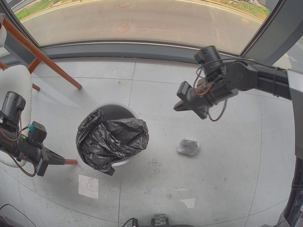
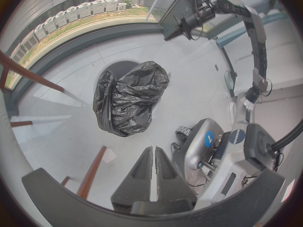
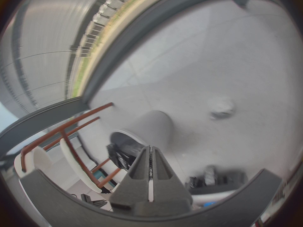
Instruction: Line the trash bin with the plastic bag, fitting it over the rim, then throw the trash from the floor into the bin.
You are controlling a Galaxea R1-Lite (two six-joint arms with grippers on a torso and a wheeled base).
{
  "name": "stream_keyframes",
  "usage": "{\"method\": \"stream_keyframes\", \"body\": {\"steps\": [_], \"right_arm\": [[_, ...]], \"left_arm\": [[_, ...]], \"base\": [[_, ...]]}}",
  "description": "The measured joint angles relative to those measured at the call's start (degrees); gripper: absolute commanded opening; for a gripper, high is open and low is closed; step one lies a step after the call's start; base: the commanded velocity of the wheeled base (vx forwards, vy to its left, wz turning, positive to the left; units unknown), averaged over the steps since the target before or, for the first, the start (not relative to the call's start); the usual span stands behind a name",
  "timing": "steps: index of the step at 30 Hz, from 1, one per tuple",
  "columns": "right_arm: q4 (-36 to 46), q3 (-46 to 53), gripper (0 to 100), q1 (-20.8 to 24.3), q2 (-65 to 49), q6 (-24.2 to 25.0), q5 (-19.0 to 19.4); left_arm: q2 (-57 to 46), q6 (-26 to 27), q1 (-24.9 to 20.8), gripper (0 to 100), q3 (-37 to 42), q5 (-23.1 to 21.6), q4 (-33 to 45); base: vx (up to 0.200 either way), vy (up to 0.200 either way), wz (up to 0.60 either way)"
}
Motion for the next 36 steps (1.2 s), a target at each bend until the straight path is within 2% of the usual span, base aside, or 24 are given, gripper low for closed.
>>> {"method": "stream_keyframes", "body": {"steps": [6,9,12,16,19,21,22,25,28,36], "right_arm": [[22.91,0.0,0,-6.84,-4.21,-1.51,4.96],[32.9,0.0,0,-11.06,-6.19,-2.8,8.97],[39.89,0.0,0,-15.65,-8.53,-5.38,12.32],[43.03,0.05,0,-20.68,-12.64,-14.9,14.29],[41.83,1.27,0,-24.25,-16.64,-25.38,15.32],[39.14,3.36,0,-26.04,-19.48,-30.48,15.82],[37.01,5.29,0,-26.77,-21.25,-32.7,16.13],[31.54,11.54,0,-28.0,-25.38,-34.94,16.68],[25.73,19.41,0,-28.88,-29.62,-34.5,16.88],[17.23,34.37,0,-29.92,-38.45,-33.02,16.2]], "left_arm": [[-3.41,-7.58,0.56,0,0.41,-2.95,2.11],[-5.36,-16.15,0.54,0,0.77,-4.32,2.88],[-7.38,-27.47,0.28,0,1.65,-5.35,3.21],[-9.29,-36.35,0.0,0,3.63,-5.9,1.85],[-10.36,-38.17,-0.04,0,5.92,-6.16,-0.93],[-10.85,-38.45,-0.09,0,7.72,-6.21,-3.32],[-11.13,-38.56,-0.09,100,9.2,-6.13,-5.36],[-11.43,-38.78,0.02,100,12.64,-5.8,-10.44],[-11.04,-38.95,0.54,100,16.51,-5.44,-17.47],[-4.27,-39.22,2.3,100,25.1,-3.5,-46.99]], "base": [[0.0,0.0,0.0],[0.0,0.0,0.0],[0.0,0.0,0.0],[0.0,0.0,0.0],[0.0,0.0,0.0],[0.0,0.0,0.0],[0.0,0.0,0.0],[0.0,0.0,0.0],[0.0,0.0,0.0],[0.0,0.0,0.0]]}}
